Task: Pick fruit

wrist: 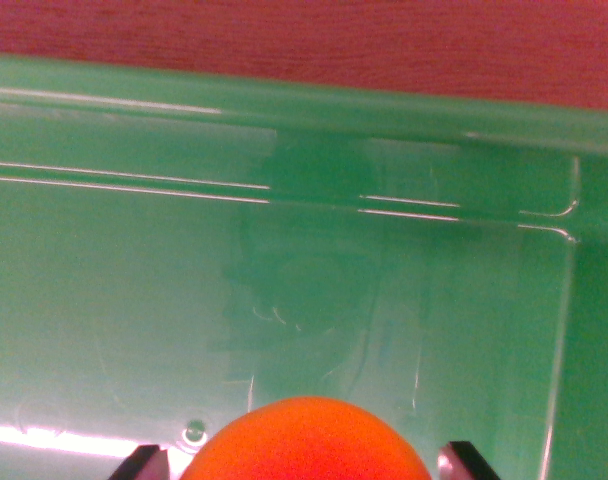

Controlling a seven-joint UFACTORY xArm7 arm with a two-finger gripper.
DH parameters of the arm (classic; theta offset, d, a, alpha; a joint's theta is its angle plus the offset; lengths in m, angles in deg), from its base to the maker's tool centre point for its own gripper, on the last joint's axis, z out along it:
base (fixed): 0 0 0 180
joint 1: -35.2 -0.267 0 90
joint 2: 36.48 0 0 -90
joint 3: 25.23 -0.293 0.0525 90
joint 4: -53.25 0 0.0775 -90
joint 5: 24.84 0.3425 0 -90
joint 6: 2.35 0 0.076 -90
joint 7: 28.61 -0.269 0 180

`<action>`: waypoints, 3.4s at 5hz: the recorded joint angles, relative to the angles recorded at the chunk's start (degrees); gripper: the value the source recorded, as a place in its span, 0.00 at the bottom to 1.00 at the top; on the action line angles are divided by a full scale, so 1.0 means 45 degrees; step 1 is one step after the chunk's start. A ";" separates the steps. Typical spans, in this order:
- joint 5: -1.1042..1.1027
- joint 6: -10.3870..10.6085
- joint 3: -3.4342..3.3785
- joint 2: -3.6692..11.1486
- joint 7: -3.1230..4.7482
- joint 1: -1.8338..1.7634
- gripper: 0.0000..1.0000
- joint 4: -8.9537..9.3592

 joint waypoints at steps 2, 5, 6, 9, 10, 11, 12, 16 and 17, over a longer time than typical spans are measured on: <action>-0.0010 -0.0602 0.0002 -0.0193 0.0001 -0.0006 1.00 -0.0409; -0.0031 -0.1785 0.0006 -0.0573 0.0003 -0.0019 1.00 -0.1213; -0.0031 -0.1785 0.0006 -0.0573 0.0003 -0.0019 1.00 -0.1213; -0.0051 -0.2951 0.0009 -0.0948 0.0005 -0.0031 1.00 -0.2005; -0.0051 -0.2951 0.0009 -0.0948 0.0005 -0.0031 1.00 -0.2005; -0.0061 -0.3523 0.0011 -0.1132 0.0006 -0.0037 1.00 -0.2393; -0.0061 -0.3523 0.0011 -0.1132 0.0006 -0.0037 1.00 -0.2393; -0.0079 -0.4591 0.0015 -0.1475 0.0008 -0.0048 1.00 -0.3119; -0.0088 -0.5072 0.0016 -0.1629 0.0009 -0.0053 1.00 -0.3446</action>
